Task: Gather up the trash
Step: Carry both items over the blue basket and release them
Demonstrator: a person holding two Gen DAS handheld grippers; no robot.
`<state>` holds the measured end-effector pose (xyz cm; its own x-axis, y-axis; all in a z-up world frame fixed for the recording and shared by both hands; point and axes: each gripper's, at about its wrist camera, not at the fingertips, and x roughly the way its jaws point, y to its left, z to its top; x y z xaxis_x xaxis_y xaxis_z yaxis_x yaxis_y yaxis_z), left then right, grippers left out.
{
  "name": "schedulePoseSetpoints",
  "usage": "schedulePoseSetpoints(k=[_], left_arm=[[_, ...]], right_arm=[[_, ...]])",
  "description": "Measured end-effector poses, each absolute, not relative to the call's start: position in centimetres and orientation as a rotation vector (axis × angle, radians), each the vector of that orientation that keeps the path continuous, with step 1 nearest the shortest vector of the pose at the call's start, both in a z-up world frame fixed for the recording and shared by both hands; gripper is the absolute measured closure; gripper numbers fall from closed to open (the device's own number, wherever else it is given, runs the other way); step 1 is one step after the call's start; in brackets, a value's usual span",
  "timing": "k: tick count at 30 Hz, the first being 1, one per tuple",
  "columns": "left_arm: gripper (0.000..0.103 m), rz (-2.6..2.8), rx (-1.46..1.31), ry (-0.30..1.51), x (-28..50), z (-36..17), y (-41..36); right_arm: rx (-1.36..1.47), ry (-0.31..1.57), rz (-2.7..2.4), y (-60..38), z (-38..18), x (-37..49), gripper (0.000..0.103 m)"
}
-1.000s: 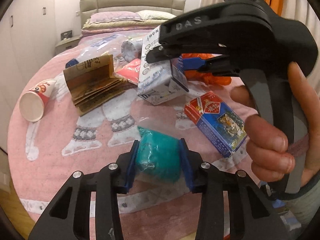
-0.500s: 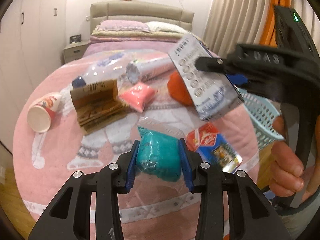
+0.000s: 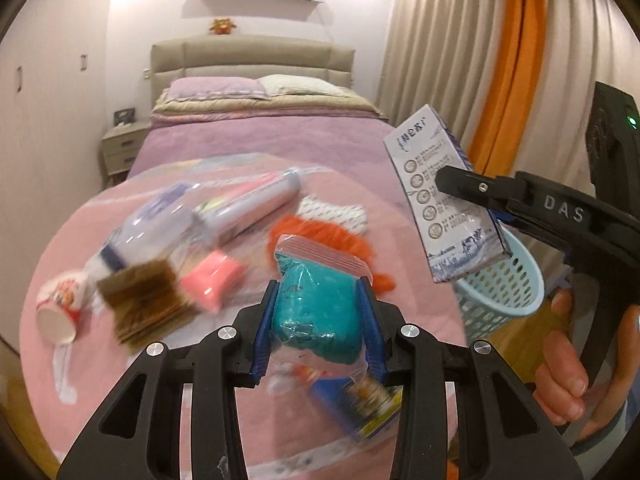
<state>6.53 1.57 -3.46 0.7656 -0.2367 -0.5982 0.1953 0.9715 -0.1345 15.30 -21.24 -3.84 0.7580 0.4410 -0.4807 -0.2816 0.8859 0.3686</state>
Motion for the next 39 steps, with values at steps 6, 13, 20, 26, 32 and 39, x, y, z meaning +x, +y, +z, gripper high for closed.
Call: schedulePoseSetpoints(k=[6, 13, 20, 26, 32, 39], left_arm=[[0.066, -0.31, -0.037, 0.644, 9.4, -2.1, -2.5], [0.066, -0.41, -0.025, 0.701, 13.0, -2.9, -7.6], [0.066, -0.517, -0.009, 0.78, 16.1, -4.2, -12.9], [0.066, -0.585, -0.038, 0.88, 19.1, -6.5, -16.8], [0.066, -0.583, -0.005, 0.9, 20.4, -8.0, -19.1], [0.042, -0.568, 0.008, 0.89, 20.9, -8.3, -19.8]], right_arm=[[0.322, 0.556, 0.3, -25.7, -3.8, 15.1, 0.068], [0.377, 0.548, 0.18, -31.3, -5.0, 15.8, 0.068], [0.443, 0.572, 0.068, -36.8, -7.2, 16.9, 0.068], [0.451, 0.603, -0.032, -40.2, -9.1, 17.3, 0.068], [0.485, 0.659, -0.096, -43.1, -11.4, 18.4, 0.068], [0.475, 0.724, -0.106, -44.0, -12.8, 19.8, 0.045]])
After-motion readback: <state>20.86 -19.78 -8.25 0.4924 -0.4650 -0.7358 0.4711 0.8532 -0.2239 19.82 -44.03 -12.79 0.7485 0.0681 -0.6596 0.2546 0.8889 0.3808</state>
